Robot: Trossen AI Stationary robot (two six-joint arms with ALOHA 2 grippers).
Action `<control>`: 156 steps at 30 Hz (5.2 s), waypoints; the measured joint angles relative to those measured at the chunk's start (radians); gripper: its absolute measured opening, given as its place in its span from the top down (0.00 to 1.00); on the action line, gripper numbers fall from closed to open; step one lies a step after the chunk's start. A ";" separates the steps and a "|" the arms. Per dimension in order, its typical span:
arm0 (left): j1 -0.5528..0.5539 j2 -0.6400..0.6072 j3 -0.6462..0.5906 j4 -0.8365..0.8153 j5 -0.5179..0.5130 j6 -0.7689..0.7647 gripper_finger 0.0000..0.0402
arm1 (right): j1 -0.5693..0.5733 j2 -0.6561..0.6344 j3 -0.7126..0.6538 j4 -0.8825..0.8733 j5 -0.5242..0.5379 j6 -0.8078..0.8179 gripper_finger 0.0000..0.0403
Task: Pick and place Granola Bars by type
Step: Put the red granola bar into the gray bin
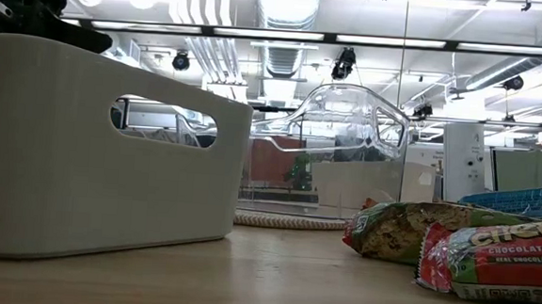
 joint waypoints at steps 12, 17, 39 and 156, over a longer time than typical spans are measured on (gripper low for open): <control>0.000 0.000 0.000 0.000 0.000 0.000 1.00 | -0.001 0.022 -0.037 -0.007 0.067 0.516 0.98; 0.000 0.000 0.000 0.000 0.000 0.000 1.00 | 0.009 0.054 -0.035 0.001 0.067 0.625 0.98; 0.000 0.000 0.000 0.000 0.000 0.000 1.00 | -0.026 0.292 0.179 -0.135 -0.037 0.549 0.53; 0.000 0.004 0.000 0.000 0.000 0.000 1.00 | -0.159 0.339 0.259 -0.245 -0.034 0.630 0.88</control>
